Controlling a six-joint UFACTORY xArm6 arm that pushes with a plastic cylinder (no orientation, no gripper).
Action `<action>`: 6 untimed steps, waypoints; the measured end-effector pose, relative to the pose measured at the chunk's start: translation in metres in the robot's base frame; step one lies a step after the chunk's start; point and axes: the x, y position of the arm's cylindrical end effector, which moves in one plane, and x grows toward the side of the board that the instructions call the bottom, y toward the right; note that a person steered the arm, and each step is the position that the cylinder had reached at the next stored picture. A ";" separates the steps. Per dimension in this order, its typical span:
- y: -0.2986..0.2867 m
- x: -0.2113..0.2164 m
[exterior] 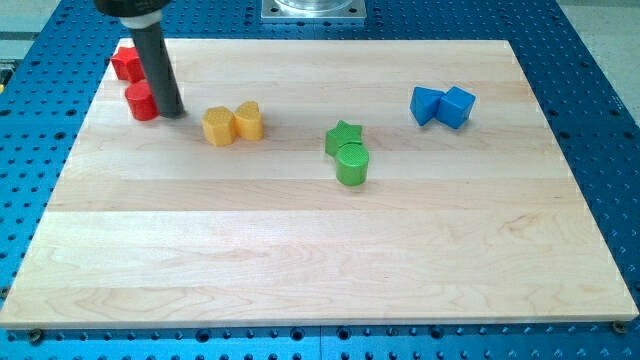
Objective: Place the red circle into the red star
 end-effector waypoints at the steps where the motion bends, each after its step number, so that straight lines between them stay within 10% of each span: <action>1: 0.017 0.030; 3: -0.055 0.014; 6: 0.002 -0.010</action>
